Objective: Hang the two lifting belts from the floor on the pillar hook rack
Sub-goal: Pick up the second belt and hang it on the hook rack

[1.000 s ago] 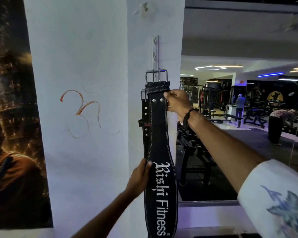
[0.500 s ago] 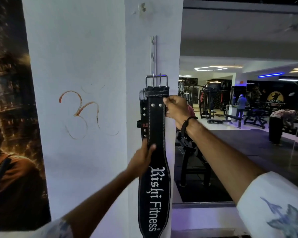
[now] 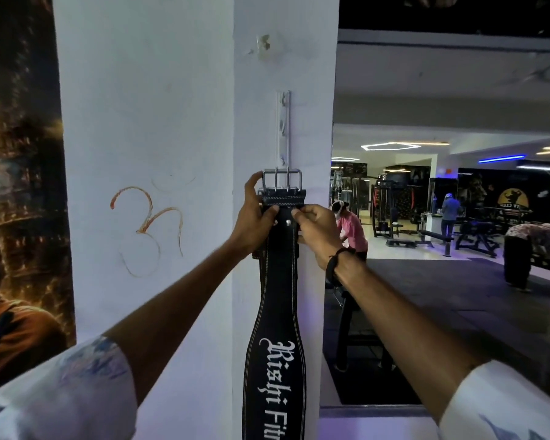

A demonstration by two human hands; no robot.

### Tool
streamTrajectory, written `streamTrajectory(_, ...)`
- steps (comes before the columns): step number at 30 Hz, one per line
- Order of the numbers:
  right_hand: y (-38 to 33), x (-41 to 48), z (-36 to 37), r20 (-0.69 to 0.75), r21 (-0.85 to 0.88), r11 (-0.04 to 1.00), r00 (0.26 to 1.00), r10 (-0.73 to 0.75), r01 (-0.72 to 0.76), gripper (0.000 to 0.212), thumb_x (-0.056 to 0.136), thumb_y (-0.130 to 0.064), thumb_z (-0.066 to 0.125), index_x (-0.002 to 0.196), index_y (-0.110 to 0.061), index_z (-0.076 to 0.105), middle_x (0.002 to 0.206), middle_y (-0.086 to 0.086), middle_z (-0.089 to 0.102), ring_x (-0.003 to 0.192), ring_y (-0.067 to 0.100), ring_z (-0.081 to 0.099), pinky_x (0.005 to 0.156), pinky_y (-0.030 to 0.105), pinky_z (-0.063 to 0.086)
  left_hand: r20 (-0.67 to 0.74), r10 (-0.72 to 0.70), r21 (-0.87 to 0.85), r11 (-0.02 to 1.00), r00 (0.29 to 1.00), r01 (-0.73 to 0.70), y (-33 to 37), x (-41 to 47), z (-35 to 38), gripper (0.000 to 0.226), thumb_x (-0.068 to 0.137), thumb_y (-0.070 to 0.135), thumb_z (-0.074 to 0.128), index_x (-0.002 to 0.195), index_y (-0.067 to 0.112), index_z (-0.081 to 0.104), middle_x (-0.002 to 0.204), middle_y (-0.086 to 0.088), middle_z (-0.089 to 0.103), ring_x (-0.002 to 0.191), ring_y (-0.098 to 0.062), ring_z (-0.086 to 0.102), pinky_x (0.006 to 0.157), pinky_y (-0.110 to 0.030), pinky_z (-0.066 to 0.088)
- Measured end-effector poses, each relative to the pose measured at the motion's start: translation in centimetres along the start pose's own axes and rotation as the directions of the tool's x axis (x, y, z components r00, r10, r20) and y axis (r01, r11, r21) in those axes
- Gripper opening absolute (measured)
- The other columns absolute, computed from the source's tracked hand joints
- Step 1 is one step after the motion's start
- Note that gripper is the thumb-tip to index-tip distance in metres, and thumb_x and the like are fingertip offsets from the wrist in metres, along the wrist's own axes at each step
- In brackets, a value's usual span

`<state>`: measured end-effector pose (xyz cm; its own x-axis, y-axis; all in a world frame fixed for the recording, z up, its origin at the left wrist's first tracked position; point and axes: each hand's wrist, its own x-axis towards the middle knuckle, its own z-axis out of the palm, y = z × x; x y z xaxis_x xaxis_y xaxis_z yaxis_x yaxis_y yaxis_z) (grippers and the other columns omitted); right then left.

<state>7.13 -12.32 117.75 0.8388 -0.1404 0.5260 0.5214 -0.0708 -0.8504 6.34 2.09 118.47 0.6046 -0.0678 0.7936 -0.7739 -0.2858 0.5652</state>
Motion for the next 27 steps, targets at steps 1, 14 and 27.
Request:
streamTrajectory(1,-0.2,0.1,-0.1,-0.007,0.027,1.000,1.000,-0.003,0.003,0.037,0.089,-0.022,0.068,0.122,-0.021,0.050,0.107,0.006,0.072,0.097,0.027,0.072,0.085,0.051,0.060,-0.002,0.005,0.006,1.000,1.000,-0.005,0.0,0.1,0.0,0.072,0.097,-0.002,0.049,0.153,0.020,0.009,0.102,0.006,0.062,0.078,-0.009,0.065,0.073,-0.026,0.055)
streamTrajectory(14,-1.7,4.7,0.1,0.236,-0.330,0.895,0.944,-0.231,0.301,0.068,0.088,0.008,0.051,0.135,-0.041,0.048,0.127,0.010,0.050,0.099,0.032,0.066,0.074,0.049,0.063,0.022,-0.115,0.056,0.992,0.993,0.114,-2.4,3.9,0.0,0.041,0.097,-0.003,0.047,0.133,0.017,0.039,0.108,-0.007,0.058,0.071,-0.017,0.058,0.057,-0.025,0.050)
streamTrajectory(27,-0.3,9.9,0.4,0.212,-0.294,0.903,0.943,-0.257,0.313,0.058,0.084,0.010,0.054,0.126,-0.030,0.055,0.120,0.007,0.057,0.096,0.030,0.070,0.074,0.049,0.063,0.044,-0.108,0.209,0.973,0.993,0.096,-4.9,9.5,1.3,0.039,0.094,-0.004,0.046,0.128,0.015,0.040,0.097,-0.008,0.058,0.064,-0.014,0.055,0.049,-0.021,0.048)
